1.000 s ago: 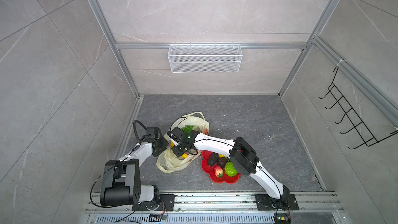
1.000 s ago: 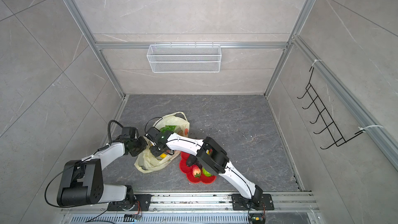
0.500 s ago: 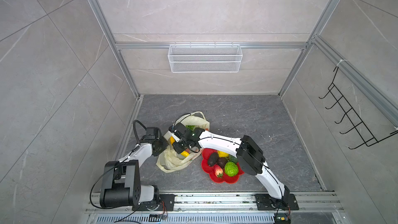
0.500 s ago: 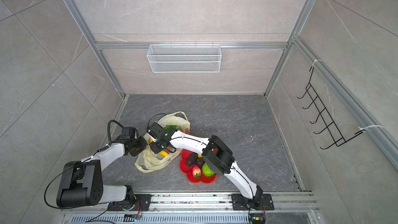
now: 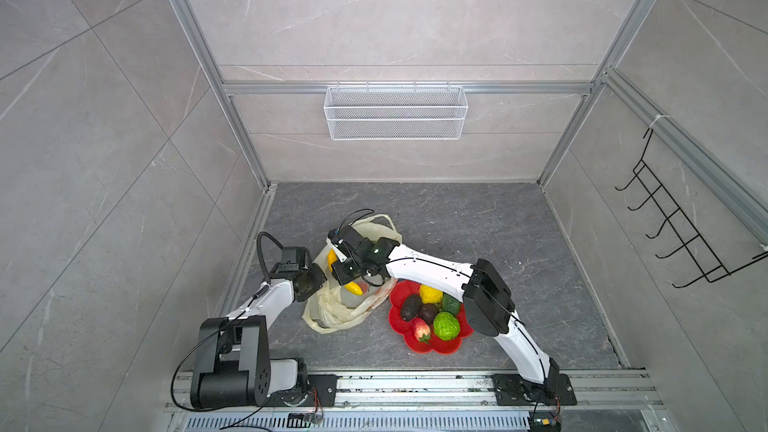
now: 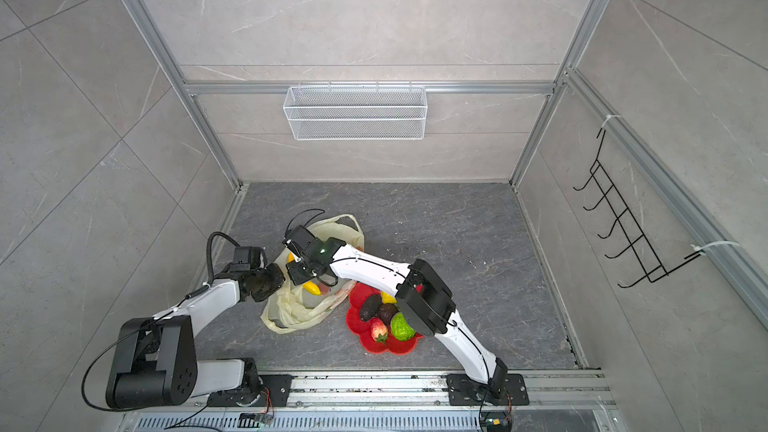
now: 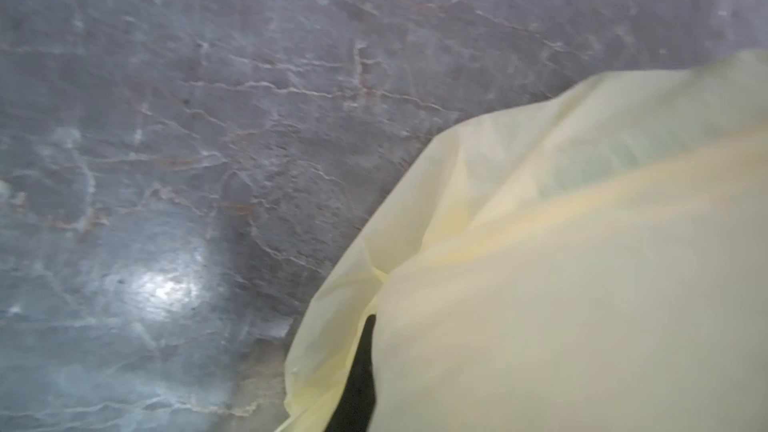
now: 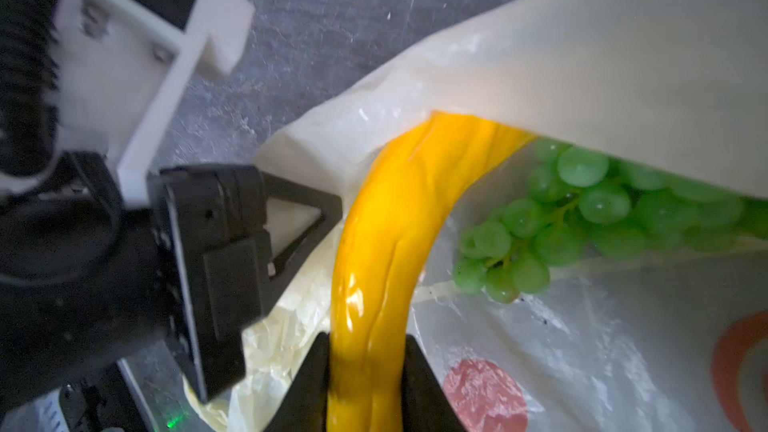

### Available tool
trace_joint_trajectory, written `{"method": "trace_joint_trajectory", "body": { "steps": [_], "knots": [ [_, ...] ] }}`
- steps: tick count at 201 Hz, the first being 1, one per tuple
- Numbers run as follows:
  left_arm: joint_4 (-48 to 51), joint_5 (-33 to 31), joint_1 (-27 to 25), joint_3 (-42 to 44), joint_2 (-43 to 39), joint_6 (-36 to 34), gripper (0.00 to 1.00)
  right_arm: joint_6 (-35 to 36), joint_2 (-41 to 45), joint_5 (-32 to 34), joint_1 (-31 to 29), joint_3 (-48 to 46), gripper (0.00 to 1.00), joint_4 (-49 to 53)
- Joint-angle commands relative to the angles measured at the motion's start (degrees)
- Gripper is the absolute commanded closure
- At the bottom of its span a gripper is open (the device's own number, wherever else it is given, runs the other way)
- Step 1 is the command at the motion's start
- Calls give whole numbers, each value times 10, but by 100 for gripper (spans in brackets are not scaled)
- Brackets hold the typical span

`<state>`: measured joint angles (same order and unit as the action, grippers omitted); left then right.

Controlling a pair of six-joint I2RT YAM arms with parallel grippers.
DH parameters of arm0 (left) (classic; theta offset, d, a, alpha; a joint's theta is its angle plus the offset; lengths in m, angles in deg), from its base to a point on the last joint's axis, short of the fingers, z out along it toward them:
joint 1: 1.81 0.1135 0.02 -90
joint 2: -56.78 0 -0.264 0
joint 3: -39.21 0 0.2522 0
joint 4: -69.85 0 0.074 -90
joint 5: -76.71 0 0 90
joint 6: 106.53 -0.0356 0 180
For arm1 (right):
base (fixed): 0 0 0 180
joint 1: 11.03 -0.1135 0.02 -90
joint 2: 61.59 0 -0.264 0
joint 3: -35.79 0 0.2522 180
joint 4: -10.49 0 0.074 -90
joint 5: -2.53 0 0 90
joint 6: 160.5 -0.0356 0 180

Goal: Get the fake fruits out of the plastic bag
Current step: 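Lift the yellow banana out and carry it over the red plate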

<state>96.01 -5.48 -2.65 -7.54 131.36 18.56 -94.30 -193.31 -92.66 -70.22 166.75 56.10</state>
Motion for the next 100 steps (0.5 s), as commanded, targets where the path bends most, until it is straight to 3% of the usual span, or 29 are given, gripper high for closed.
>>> {"method": "trace_joint_trajectory", "body": {
  "steps": [1,100],
  "knots": [
    [-19,6,-15,11,-48,-20,100,-22,-11,-2,1,23,72,16],
    [-1,-29,-14,-1,-21,-5,100,-42,135,-9,-31,-190,71,-37]
  ]
}}
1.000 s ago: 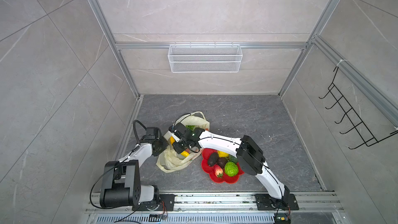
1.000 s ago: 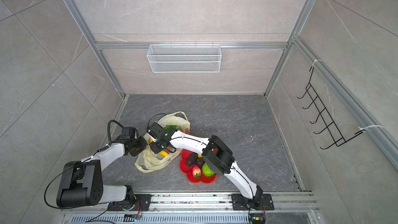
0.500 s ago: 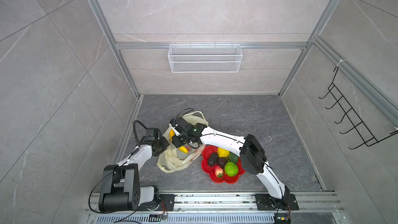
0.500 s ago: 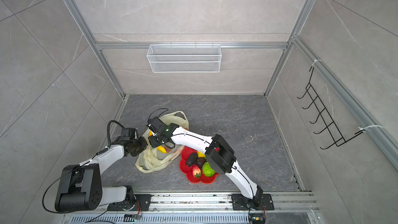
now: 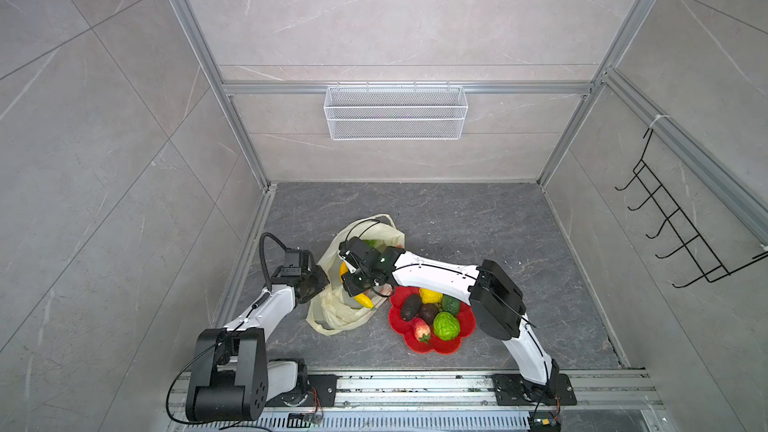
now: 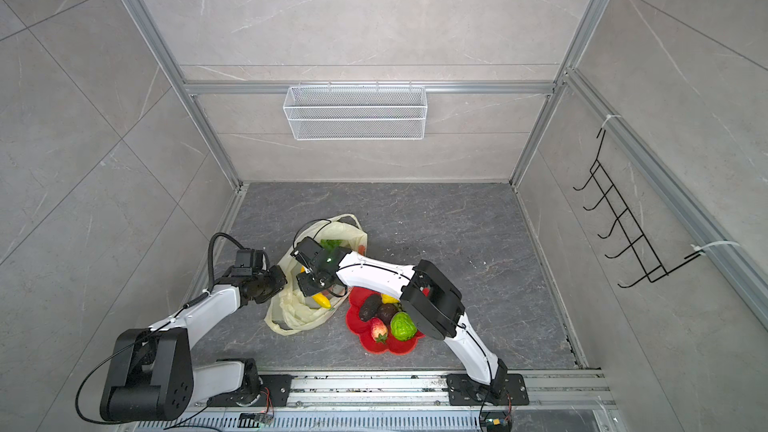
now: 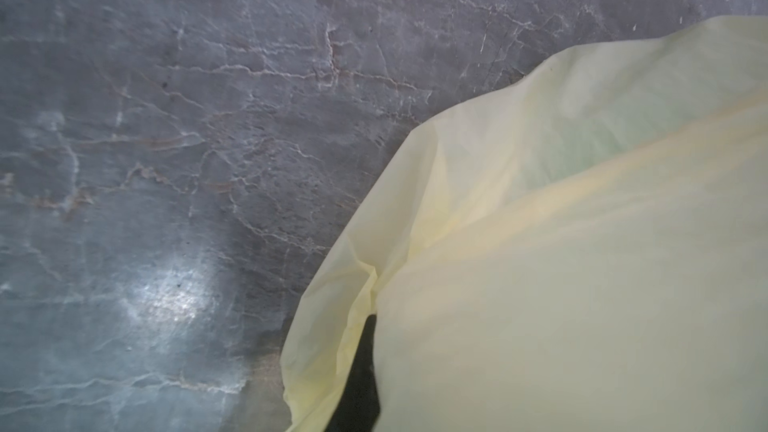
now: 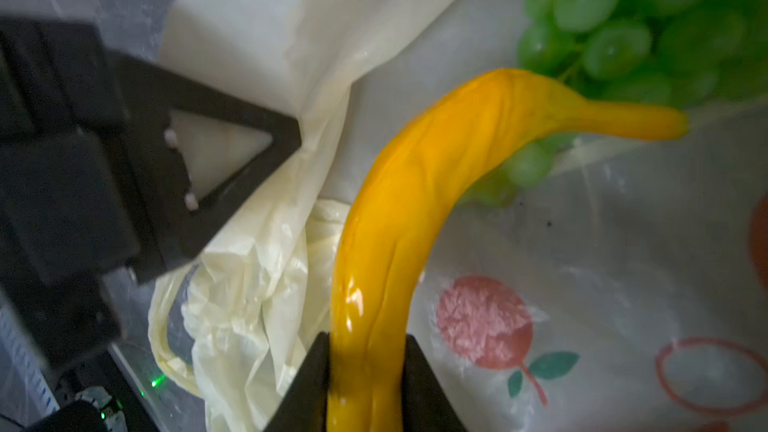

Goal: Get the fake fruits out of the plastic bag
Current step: 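Lift the yellow banana out and carry it over the red plate, then lower the banana onto the red plate and open the right gripper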

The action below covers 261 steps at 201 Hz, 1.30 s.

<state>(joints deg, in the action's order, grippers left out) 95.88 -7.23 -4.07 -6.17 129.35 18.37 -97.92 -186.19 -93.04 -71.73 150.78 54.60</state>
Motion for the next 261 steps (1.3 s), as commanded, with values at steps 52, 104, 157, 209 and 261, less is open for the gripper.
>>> {"method": "trace_joint_trajectory", "body": {
  "steps": [52,104,157,209,261],
  "knots": [
    [-1,-13,0,-15,1,-3,100,-38,186,34,-35,-153,71,-27],
    [-1,-11,0,-16,6,-3,100,-138,324,111,-36,-298,71,-27],
    [-1,-10,0,-18,7,-4,100,-265,392,187,-36,-390,72,-55],
    [-1,-11,1,-15,5,-4,100,-397,387,261,-35,-414,74,-100],
    [0,-11,0,-14,2,-3,100,-517,363,302,-28,-418,74,-117]
  ]
}}
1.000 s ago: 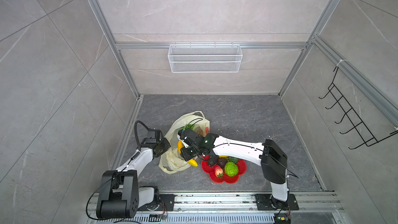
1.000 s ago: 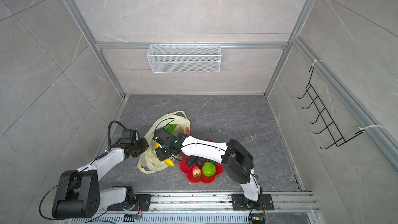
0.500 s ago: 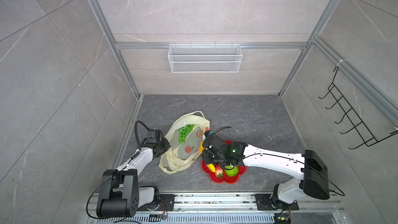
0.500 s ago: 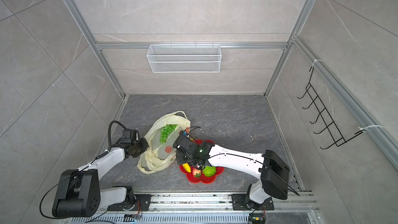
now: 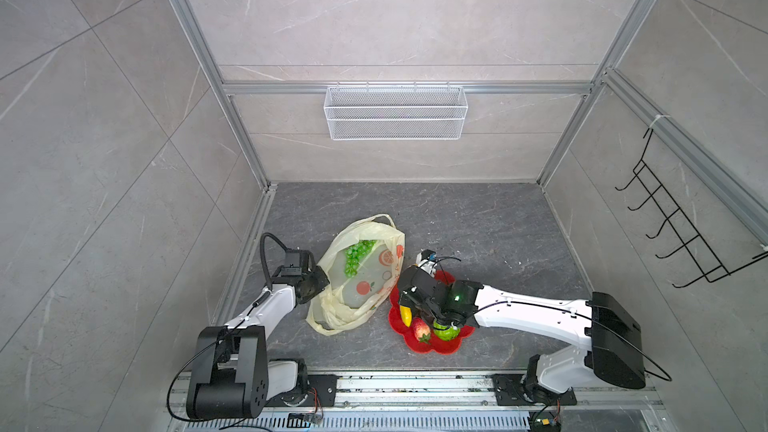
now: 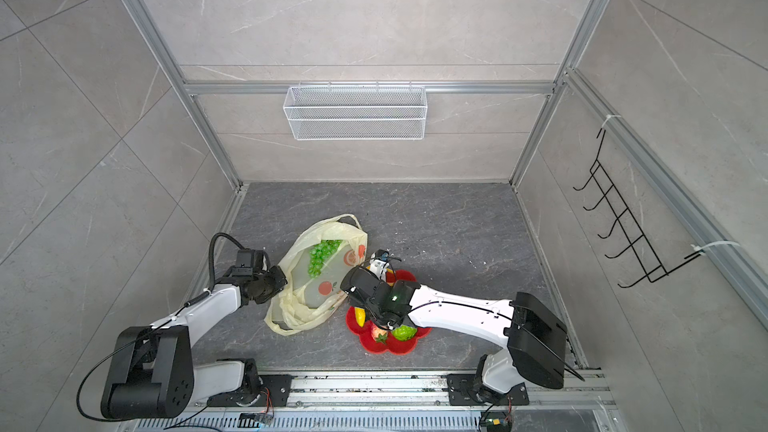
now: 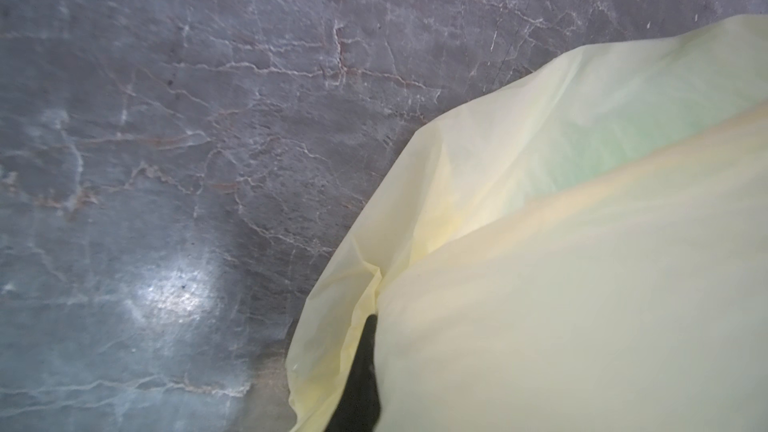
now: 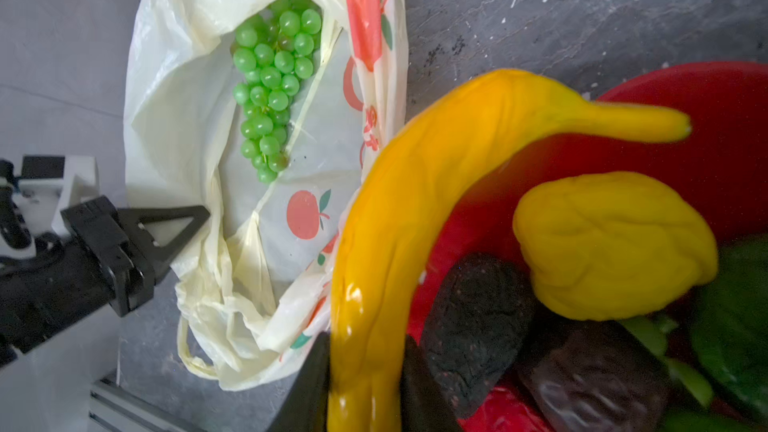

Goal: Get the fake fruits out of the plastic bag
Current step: 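Lower the banana onto the red plate and open the right gripper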

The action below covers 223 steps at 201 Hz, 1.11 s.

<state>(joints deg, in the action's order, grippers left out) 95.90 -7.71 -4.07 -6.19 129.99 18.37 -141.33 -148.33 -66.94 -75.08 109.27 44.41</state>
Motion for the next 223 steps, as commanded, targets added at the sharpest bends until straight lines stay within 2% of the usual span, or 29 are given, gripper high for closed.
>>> {"method": "trace_joint_trajectory", "body": {
  "steps": [1,49,173,223],
  "knots": [
    [-1,-6,1,-14,-4,-3,100,-86,-16,41,6,-3,74,-15],
    [-1,-6,1,-15,-2,-3,100,-152,-38,95,19,15,74,23],
    [-3,-3,0,-15,1,-4,100,-296,-94,105,38,62,72,129],
    [-2,-3,0,-15,1,-3,100,-312,-99,93,33,67,72,127]
  ]
}}
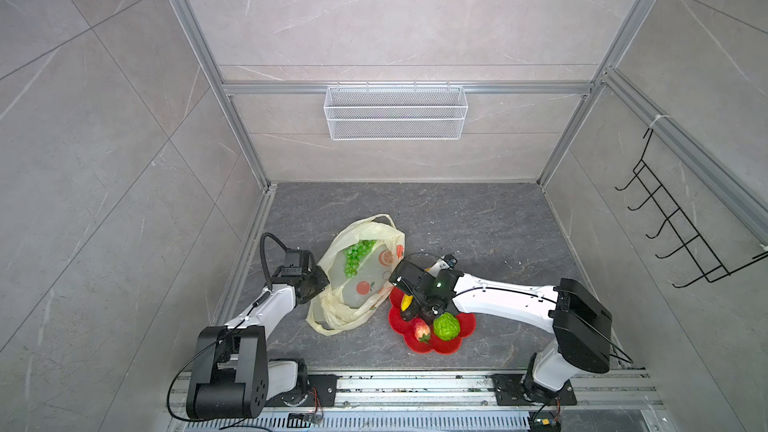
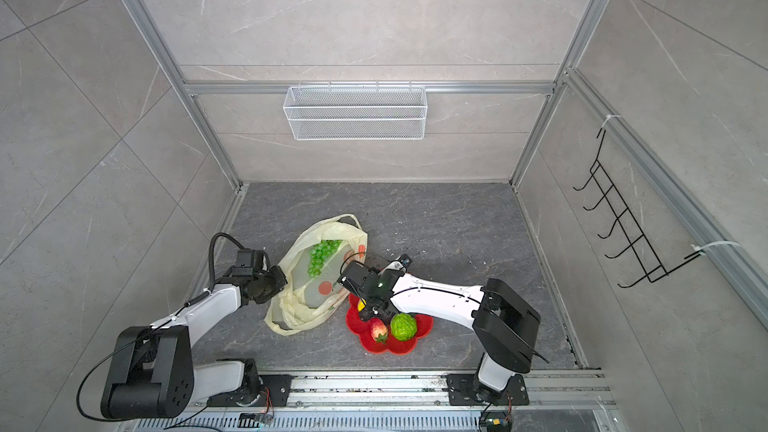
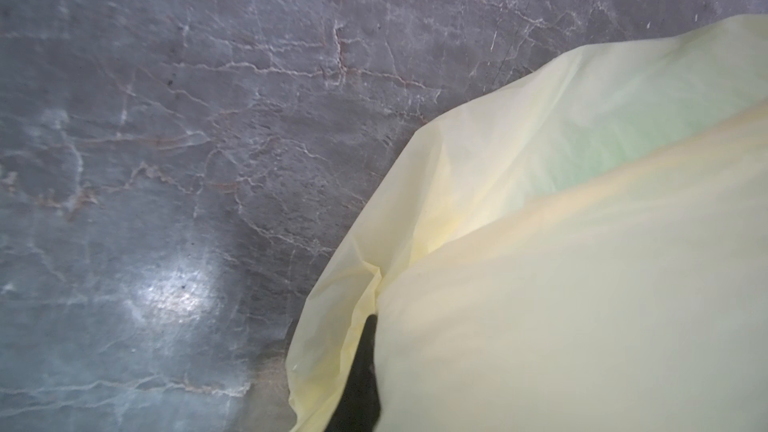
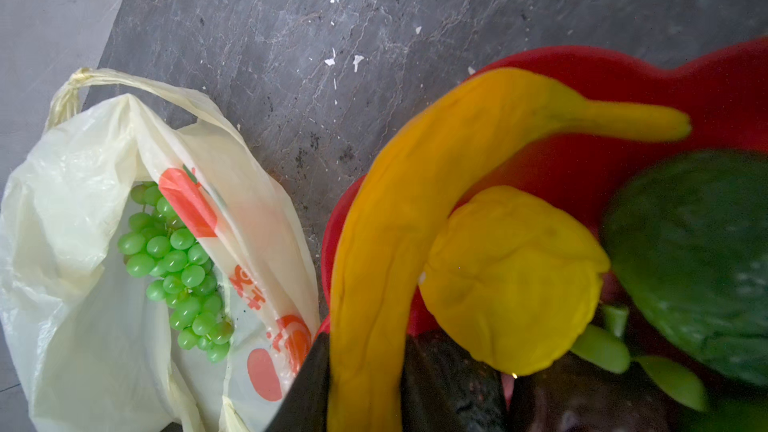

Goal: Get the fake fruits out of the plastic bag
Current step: 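Lower the banana onto the red plate and open the right gripper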

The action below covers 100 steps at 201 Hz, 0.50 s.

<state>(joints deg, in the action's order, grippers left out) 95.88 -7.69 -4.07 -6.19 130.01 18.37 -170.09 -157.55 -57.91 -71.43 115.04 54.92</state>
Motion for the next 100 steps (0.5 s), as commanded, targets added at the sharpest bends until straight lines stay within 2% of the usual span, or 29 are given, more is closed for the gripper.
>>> {"method": "trace_joint_trajectory", "body": {
  "steps": [1,58,100],
  "knots": [
    [-2,-3,0,-15,1,-3,100,-25,-7,3,-3,9,71,22],
    [-2,-2,0,-15,1,-4,100,-35,-16,2,-9,10,62,17],
    [-2,-2,0,-14,-1,-4,100,-30,-22,1,-9,7,62,4]
  ]
}}
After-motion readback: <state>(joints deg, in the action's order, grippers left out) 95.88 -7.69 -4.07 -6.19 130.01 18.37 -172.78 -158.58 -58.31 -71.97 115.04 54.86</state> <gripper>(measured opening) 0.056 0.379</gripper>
